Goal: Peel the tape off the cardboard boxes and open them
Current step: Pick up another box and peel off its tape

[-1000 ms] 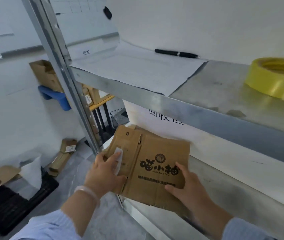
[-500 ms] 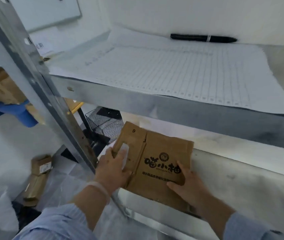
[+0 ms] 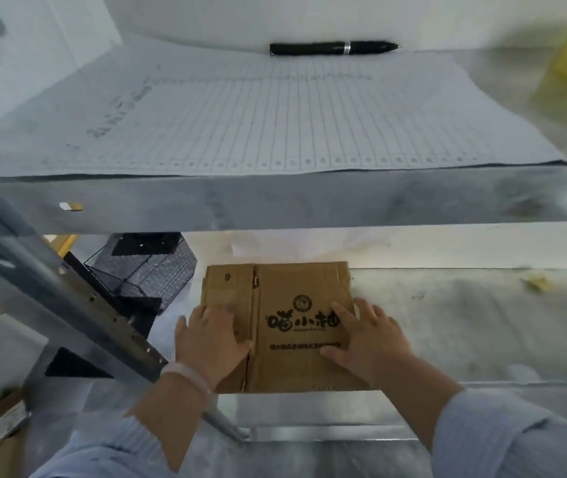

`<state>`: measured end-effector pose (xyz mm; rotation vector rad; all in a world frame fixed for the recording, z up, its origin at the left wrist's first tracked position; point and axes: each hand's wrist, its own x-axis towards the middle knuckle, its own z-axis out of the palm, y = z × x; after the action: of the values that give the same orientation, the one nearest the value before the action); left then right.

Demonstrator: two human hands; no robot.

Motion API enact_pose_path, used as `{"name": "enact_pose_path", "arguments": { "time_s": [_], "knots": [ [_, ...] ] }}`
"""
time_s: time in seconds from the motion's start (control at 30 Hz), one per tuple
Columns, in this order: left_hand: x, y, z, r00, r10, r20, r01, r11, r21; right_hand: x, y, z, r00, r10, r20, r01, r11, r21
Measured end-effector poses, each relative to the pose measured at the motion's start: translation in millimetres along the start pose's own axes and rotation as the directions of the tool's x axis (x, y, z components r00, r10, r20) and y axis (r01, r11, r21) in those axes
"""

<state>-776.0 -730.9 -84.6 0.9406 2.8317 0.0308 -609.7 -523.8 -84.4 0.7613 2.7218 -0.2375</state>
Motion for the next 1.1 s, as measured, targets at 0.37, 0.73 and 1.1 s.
{"name": "enact_pose_path", "arguments": {
  "time_s": [0.37, 0.73, 1.1],
  "knots": [
    [-22.8, 192.9, -25.6, 0.797, 0.543, -0.265, -0.561, 0.828, 0.010, -107.8, 140.2, -5.7, 0.912, 0.192, -0.363, -0.159, 0.980, 0.118],
    [-105.6, 517.7, -47.9, 0.517, 0.752, -0.410, -0.822, 0.570, 0.009, -291.7, 375.1, -17.8, 0.737, 0.493, -0.463, -0.452, 0.868, 0.205],
    [-178.7, 755.4, -36.7, 0.316, 0.849, -0.423, -0.942, 0.333, -0.034, -433.8, 560.2, -15.6, 0.504, 0.729, -0.463, -0.650, 0.673, 0.353]
  ]
}}
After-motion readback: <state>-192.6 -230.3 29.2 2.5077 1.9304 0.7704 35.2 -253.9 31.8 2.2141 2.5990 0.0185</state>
